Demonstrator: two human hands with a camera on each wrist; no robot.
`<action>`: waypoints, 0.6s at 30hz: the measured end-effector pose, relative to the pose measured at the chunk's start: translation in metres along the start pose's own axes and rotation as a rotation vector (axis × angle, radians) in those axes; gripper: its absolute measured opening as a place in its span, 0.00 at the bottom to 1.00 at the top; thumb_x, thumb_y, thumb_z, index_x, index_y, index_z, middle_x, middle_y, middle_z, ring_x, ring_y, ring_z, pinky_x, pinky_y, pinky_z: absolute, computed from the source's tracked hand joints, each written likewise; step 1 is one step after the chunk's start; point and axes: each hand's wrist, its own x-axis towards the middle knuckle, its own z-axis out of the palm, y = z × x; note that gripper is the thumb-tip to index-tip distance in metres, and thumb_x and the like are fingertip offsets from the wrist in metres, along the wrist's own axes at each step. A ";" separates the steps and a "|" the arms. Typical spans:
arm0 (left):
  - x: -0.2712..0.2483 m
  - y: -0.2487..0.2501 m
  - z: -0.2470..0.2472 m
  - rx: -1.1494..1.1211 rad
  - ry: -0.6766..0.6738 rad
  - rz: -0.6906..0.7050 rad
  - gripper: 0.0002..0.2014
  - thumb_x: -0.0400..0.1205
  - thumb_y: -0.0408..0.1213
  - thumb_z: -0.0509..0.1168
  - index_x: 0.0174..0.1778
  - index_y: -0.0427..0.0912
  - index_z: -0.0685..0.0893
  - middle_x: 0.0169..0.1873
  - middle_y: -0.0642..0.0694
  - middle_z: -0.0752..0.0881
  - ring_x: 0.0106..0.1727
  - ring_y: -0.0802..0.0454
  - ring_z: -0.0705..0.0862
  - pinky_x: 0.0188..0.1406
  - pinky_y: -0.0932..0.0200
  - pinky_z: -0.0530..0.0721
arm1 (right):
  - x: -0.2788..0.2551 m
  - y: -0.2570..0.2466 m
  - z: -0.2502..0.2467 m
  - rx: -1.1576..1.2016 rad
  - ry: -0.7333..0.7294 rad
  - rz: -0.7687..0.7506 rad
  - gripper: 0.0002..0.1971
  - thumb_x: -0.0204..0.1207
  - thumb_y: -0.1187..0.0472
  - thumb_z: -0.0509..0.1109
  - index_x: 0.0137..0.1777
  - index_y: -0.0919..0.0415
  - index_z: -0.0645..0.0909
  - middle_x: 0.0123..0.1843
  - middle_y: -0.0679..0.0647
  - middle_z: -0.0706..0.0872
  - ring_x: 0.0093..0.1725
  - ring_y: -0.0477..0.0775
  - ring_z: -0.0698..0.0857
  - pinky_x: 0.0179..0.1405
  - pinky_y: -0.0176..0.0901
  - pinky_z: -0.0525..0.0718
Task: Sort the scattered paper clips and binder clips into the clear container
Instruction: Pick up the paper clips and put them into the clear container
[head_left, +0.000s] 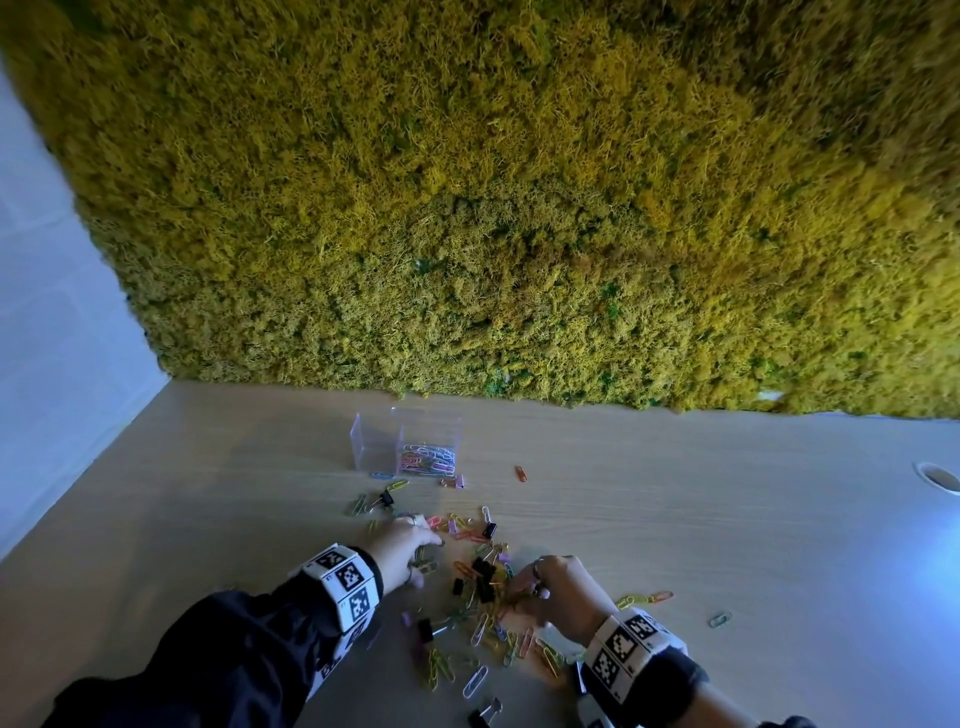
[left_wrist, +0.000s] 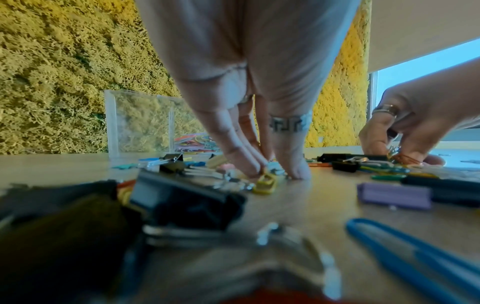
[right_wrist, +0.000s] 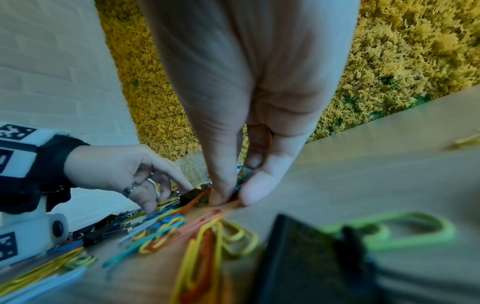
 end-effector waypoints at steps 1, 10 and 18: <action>0.001 0.001 -0.002 -0.004 0.004 -0.012 0.25 0.76 0.35 0.68 0.71 0.42 0.75 0.69 0.42 0.76 0.66 0.46 0.77 0.63 0.61 0.71 | 0.001 0.000 0.000 -0.010 0.007 0.004 0.10 0.73 0.63 0.71 0.53 0.52 0.86 0.45 0.40 0.84 0.33 0.29 0.78 0.31 0.11 0.72; 0.022 0.000 0.007 0.305 0.103 0.010 0.11 0.84 0.38 0.55 0.41 0.48 0.82 0.39 0.50 0.80 0.32 0.62 0.73 0.32 0.69 0.69 | 0.020 -0.008 -0.008 -0.211 -0.017 0.009 0.12 0.76 0.67 0.64 0.58 0.64 0.83 0.60 0.59 0.85 0.56 0.55 0.84 0.61 0.39 0.80; 0.014 0.016 -0.009 0.138 -0.143 0.042 0.08 0.81 0.22 0.52 0.53 0.32 0.73 0.41 0.37 0.82 0.39 0.46 0.78 0.44 0.63 0.75 | 0.044 -0.023 -0.043 -0.141 0.090 0.004 0.09 0.77 0.65 0.65 0.53 0.64 0.85 0.54 0.57 0.89 0.48 0.46 0.84 0.42 0.20 0.75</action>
